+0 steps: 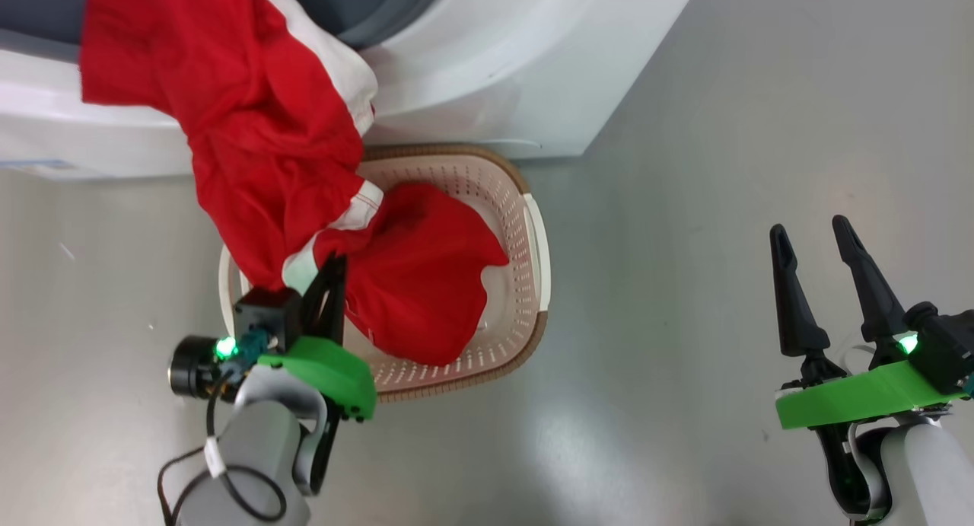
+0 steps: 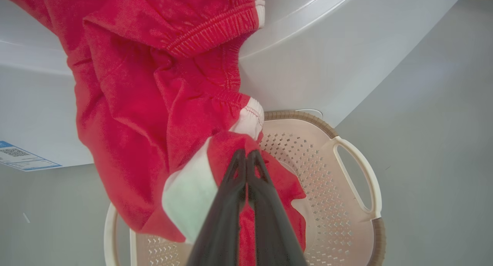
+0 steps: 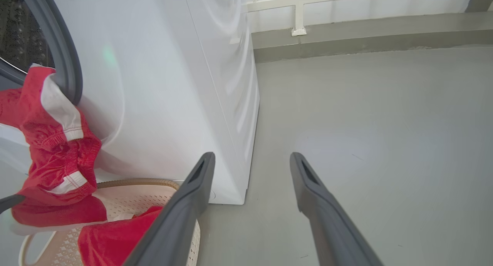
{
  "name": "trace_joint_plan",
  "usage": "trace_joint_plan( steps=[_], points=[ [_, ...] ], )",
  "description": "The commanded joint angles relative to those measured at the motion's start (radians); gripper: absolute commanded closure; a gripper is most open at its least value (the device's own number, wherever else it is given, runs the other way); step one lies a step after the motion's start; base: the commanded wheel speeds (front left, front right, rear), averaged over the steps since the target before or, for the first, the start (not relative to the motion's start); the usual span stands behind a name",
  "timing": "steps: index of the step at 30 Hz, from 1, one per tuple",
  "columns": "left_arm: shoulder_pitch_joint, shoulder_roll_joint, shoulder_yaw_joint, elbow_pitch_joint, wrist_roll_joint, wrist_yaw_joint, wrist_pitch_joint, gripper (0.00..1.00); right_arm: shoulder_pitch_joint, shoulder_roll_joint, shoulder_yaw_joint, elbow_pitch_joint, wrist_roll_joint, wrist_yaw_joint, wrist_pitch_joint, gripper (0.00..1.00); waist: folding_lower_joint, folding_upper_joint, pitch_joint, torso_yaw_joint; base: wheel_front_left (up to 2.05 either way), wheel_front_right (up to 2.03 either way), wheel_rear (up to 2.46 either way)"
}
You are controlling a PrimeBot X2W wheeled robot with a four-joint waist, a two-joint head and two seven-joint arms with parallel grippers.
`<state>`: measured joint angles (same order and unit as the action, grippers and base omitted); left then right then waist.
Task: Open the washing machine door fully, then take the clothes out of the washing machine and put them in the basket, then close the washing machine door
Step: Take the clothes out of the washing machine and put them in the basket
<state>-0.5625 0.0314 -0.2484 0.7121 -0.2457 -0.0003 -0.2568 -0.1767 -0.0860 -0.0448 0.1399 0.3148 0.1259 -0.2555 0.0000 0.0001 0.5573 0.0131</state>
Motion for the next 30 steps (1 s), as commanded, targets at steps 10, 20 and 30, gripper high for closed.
trace_joint_plan(
  steps=[10,20,30],
  points=[
    [-0.144,0.019,-0.005,0.148,-0.002,-0.001,-0.005,1.00,-0.042,-0.016,0.029,-0.037,-0.004,0.005,-0.006,0.00,0.0000,-0.0001,0.103,0.000,0.00,0.00,0.00],
    [-0.238,0.019,0.013,0.261,-0.003,0.009,-0.005,1.00,-0.071,-0.020,0.042,-0.044,-0.007,0.005,-0.006,0.00,0.0000,-0.0001,0.143,-0.005,0.00,0.00,0.00],
    [-0.248,0.019,0.013,0.268,-0.023,0.005,-0.005,0.00,-0.076,-0.023,0.037,-0.040,-0.009,0.005,-0.006,0.00,0.0000,-0.0001,0.140,0.004,0.00,0.00,0.00]
  ],
)
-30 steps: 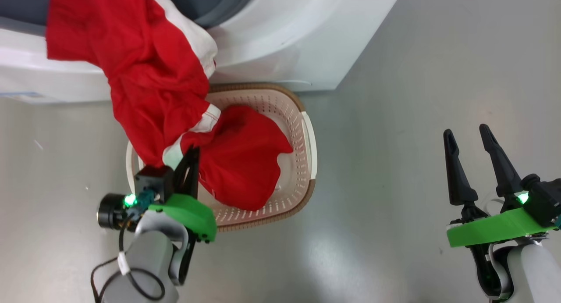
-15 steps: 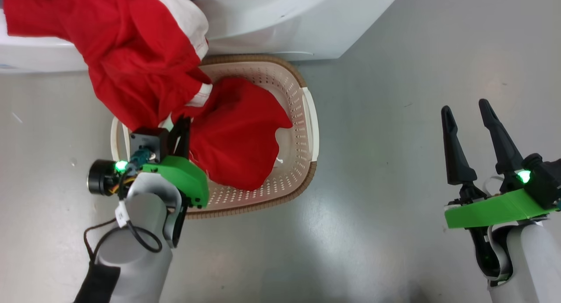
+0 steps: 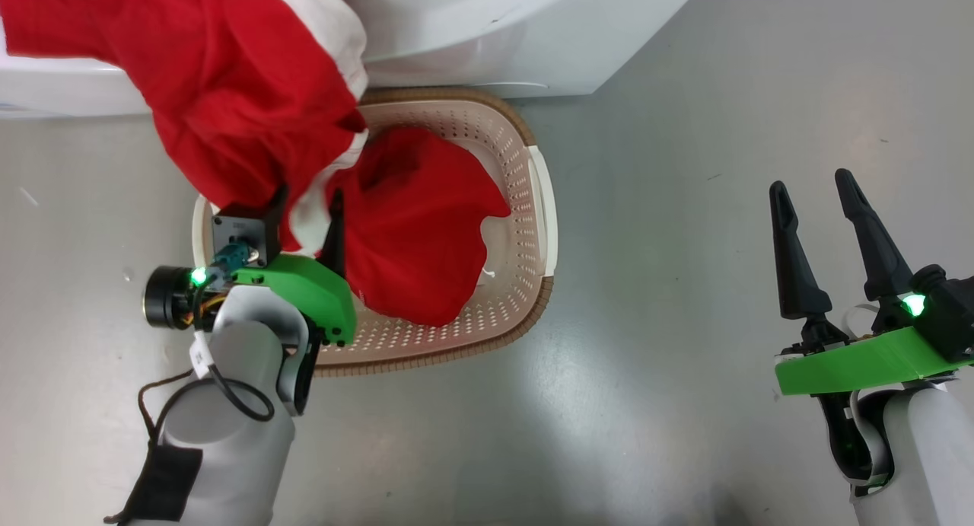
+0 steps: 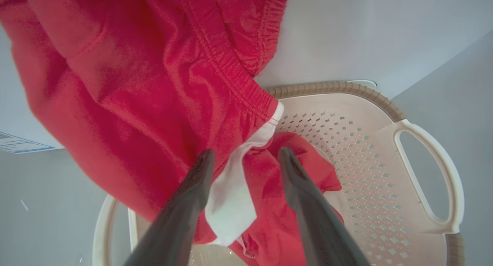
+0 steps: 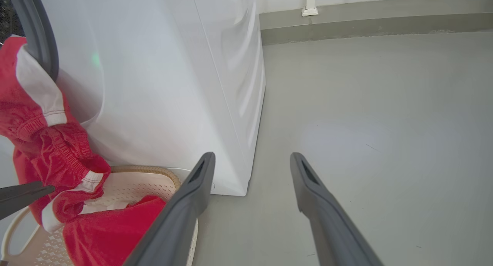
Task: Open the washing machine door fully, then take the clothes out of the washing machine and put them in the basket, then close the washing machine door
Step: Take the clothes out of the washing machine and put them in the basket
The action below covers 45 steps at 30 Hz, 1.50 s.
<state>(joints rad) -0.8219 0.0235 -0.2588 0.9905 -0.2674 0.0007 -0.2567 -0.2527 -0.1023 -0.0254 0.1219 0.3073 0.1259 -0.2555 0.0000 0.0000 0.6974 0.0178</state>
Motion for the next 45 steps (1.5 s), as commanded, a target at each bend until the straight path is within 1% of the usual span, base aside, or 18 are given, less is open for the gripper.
trace_joint_plan(
  steps=[1,10,23,35,41,45],
  points=[
    [0.016,0.027,0.024,-0.022,-0.007,0.001,-0.005,0.00,0.001,-0.007,0.016,-0.022,-0.003,0.005,-0.006,0.00,0.0000,0.0000,-0.004,0.004,0.00,0.00,0.00],
    [0.057,0.027,0.054,-0.120,-0.032,-0.006,-0.005,0.00,0.008,-0.016,0.008,-0.017,-0.006,0.005,-0.006,0.00,0.0000,0.0000,-0.028,0.030,0.00,0.00,0.00],
    [0.176,0.027,0.143,-0.347,-0.016,-0.006,-0.005,0.00,0.029,-0.024,0.003,-0.013,-0.006,0.005,-0.006,0.00,0.0000,0.0000,-0.078,0.057,0.00,0.00,0.00],
    [0.379,0.027,0.220,-0.643,0.045,-0.007,-0.005,0.00,0.061,-0.026,0.004,-0.009,-0.004,0.005,-0.006,0.00,0.0000,0.0000,-0.131,0.062,0.00,0.00,0.00],
    [0.484,0.027,0.240,-0.756,0.068,-0.007,-0.005,0.00,0.075,-0.023,0.008,-0.007,-0.002,0.005,-0.006,0.00,0.0000,0.0000,-0.150,0.064,0.00,0.00,0.00],
    [0.537,0.027,0.256,-0.829,0.059,0.004,-0.005,0.00,0.076,-0.025,0.011,-0.006,0.001,0.005,-0.006,0.00,0.0000,0.0000,-0.154,0.063,0.00,0.00,0.00]
  ],
)
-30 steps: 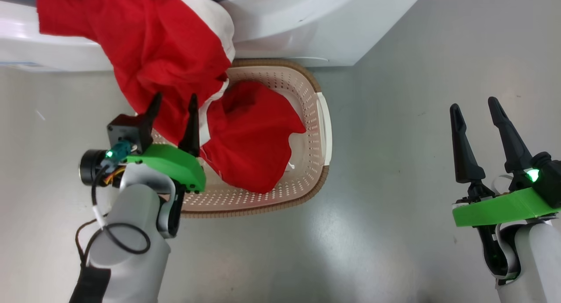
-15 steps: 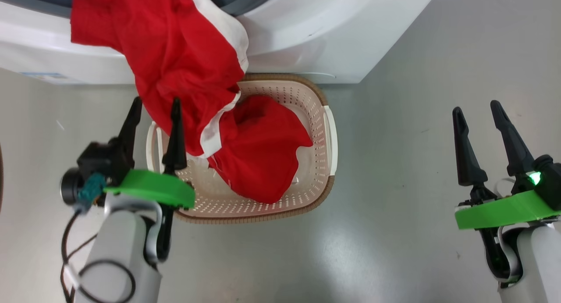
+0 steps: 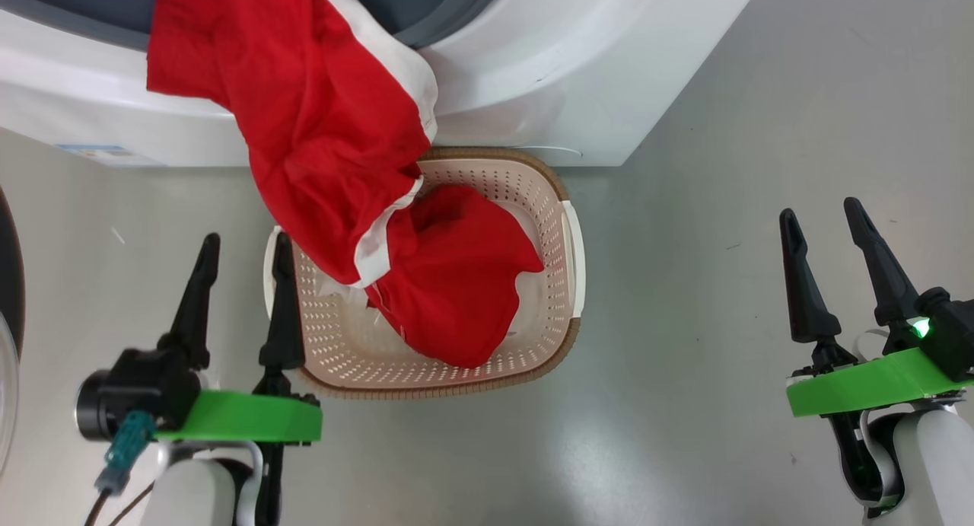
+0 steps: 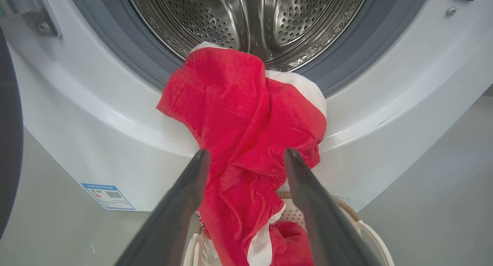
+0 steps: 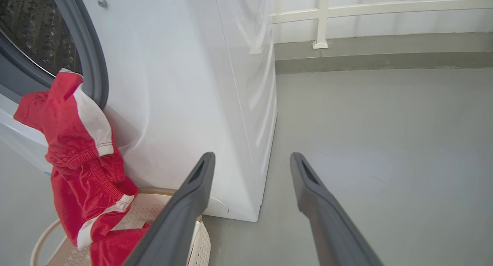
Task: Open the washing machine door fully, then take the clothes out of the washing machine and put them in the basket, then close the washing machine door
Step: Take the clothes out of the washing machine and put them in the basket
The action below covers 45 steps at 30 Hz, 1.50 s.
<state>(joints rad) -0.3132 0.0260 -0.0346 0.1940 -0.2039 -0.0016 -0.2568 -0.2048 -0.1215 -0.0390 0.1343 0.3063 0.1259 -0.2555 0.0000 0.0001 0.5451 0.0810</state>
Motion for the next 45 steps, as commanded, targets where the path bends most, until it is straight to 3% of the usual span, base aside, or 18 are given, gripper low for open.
trace_joint_plan(
  steps=[1,9,23,35,45],
  points=[
    [0.040,0.024,0.032,-0.049,-0.006,0.007,-0.005,0.00,0.029,-0.005,0.025,-0.019,0.002,0.005,-0.006,0.00,0.0000,-0.0001,-0.002,-0.001,0.00,0.00,0.00],
    [0.068,0.024,0.012,-0.086,-0.017,0.020,-0.005,0.00,0.029,-0.005,0.029,-0.018,0.002,0.005,-0.006,0.00,0.0000,-0.0001,-0.001,0.001,0.00,0.00,0.00],
    [-0.009,0.024,0.005,-0.022,-0.036,-0.001,-0.005,0.00,0.019,0.000,0.027,-0.019,0.002,0.005,-0.006,0.00,0.0000,-0.0001,0.014,-0.002,0.00,0.00,0.00],
    [-0.228,0.024,0.023,0.203,-0.040,-0.031,-0.005,0.00,-0.006,0.006,0.039,-0.016,0.003,0.005,-0.006,0.00,0.0000,-0.0001,0.039,-0.015,0.00,0.00,0.00],
    [-0.427,0.024,0.020,0.443,0.026,-0.064,-0.005,0.00,-0.026,0.013,0.045,-0.021,0.004,0.005,-0.006,0.00,0.0000,-0.0001,0.069,-0.037,0.00,0.00,0.00]
  ],
)
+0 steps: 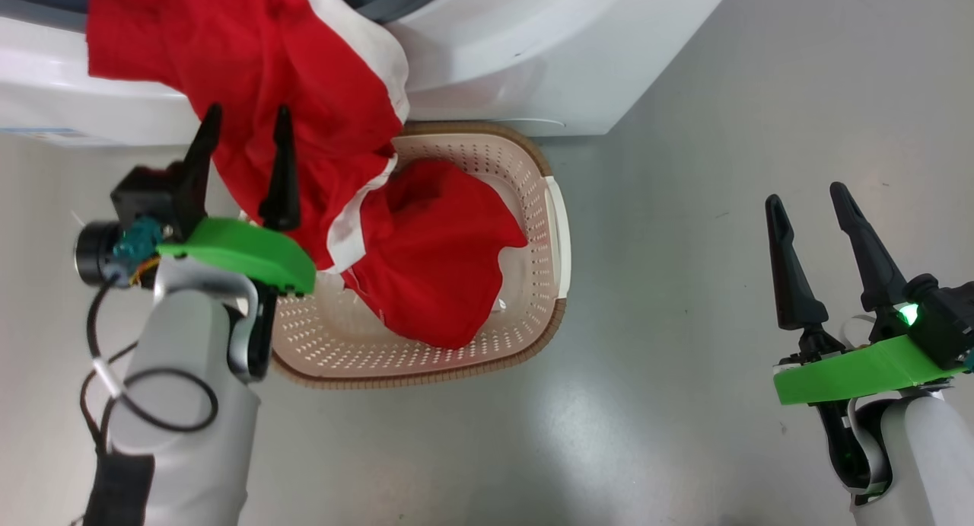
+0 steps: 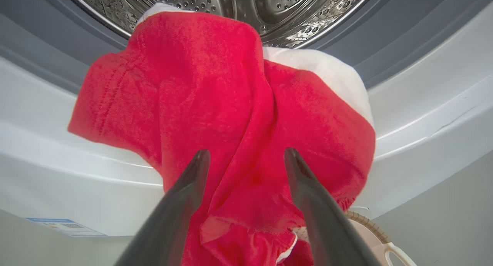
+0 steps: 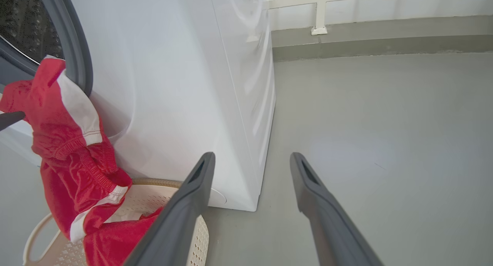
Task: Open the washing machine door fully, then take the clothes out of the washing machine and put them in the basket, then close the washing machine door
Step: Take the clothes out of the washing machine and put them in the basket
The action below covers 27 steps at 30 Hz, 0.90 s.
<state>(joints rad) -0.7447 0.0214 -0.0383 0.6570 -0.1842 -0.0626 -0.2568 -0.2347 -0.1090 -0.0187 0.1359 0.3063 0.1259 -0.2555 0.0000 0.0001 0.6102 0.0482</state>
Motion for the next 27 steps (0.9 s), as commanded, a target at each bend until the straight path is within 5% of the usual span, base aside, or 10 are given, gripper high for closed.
trace_joint_plan(
  steps=[1,14,15,16,17,19,27],
  points=[
    [-0.013,0.029,0.025,0.002,0.013,-0.005,-0.005,0.00,0.002,0.002,0.025,-0.022,0.004,0.005,-0.006,0.00,0.0000,-0.0001,0.008,-0.007,0.00,0.00,0.00],
    [-0.203,0.055,0.066,0.224,0.063,-0.013,-0.005,0.01,-0.023,0.010,0.038,-0.024,0.006,0.005,-0.006,0.00,0.0000,-0.0001,0.041,-0.048,0.00,0.00,0.00],
    [-0.212,0.056,0.071,0.235,0.063,-0.011,-0.005,0.13,-0.023,0.010,0.038,-0.023,0.006,0.005,-0.006,0.00,0.0000,-0.0001,0.042,-0.050,0.00,0.00,0.00],
    [-0.218,0.056,0.074,0.245,0.063,-0.010,-0.005,0.53,-0.024,0.010,0.038,-0.023,0.006,0.005,-0.006,0.00,0.0000,-0.0001,0.042,-0.051,0.00,0.00,0.00],
    [-0.218,0.056,0.074,0.245,0.063,-0.010,-0.005,0.53,-0.024,0.010,0.038,-0.023,0.006,0.005,-0.006,0.00,0.0000,-0.0001,0.042,-0.051,0.00,0.00,0.00],
    [-0.227,0.058,0.079,0.259,0.066,-0.010,-0.005,0.97,-0.024,0.012,0.038,-0.022,0.006,0.005,-0.006,0.00,0.0000,-0.0001,0.041,-0.054,0.00,0.00,0.00],
    [-0.216,0.050,0.082,0.267,0.074,-0.019,-0.005,1.00,-0.022,0.015,0.029,-0.024,0.003,0.005,-0.006,0.00,0.0000,-0.0001,0.040,-0.047,0.00,0.00,0.00]
  ],
)
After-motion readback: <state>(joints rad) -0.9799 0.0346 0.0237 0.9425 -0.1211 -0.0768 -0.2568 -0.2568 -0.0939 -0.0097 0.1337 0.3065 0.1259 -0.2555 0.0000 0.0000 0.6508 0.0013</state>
